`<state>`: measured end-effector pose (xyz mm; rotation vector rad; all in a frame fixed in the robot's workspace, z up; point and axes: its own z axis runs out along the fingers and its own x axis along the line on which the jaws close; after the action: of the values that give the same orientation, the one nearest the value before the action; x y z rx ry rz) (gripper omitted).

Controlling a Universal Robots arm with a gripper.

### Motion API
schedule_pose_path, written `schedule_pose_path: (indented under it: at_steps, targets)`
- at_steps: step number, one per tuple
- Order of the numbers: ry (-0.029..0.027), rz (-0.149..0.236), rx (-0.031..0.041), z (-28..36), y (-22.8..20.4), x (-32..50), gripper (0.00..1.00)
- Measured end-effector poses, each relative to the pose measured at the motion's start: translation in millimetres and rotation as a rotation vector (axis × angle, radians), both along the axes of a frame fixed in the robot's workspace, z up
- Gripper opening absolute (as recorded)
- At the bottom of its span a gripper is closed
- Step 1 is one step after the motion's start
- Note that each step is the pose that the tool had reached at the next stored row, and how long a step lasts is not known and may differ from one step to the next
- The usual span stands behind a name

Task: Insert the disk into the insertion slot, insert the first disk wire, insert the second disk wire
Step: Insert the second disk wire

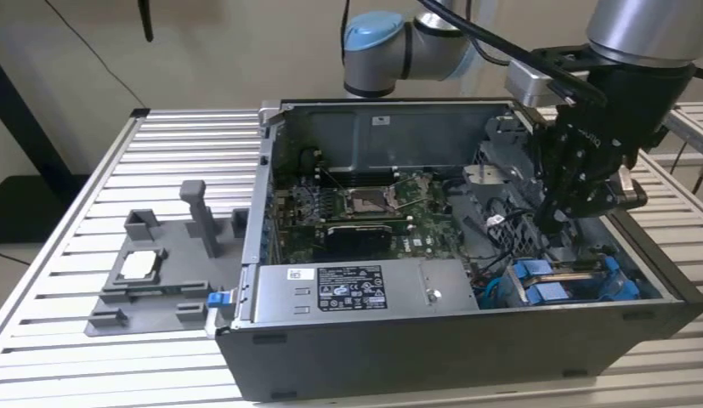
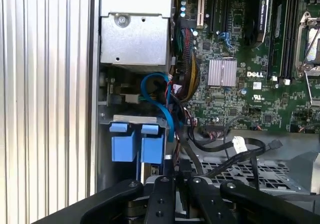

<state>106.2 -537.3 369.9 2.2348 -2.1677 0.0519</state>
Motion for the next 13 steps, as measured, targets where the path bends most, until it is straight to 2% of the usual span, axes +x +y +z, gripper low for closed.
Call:
schedule_pose_path:
  at_steps: [3,8,10,13]
  targets:
    - [0.0063,0.000,0.0054,-2.2,-5.1,4.7,0.16]
    - [0.0091,0.000,0.0218,-6.6,-14.8,11.3,0.16]
    - [0.0104,0.000,0.0304,-8.1,-18.1,14.4,0.16]
    - [0.0128,0.000,0.0482,-9.8,-22.2,19.1,0.16]
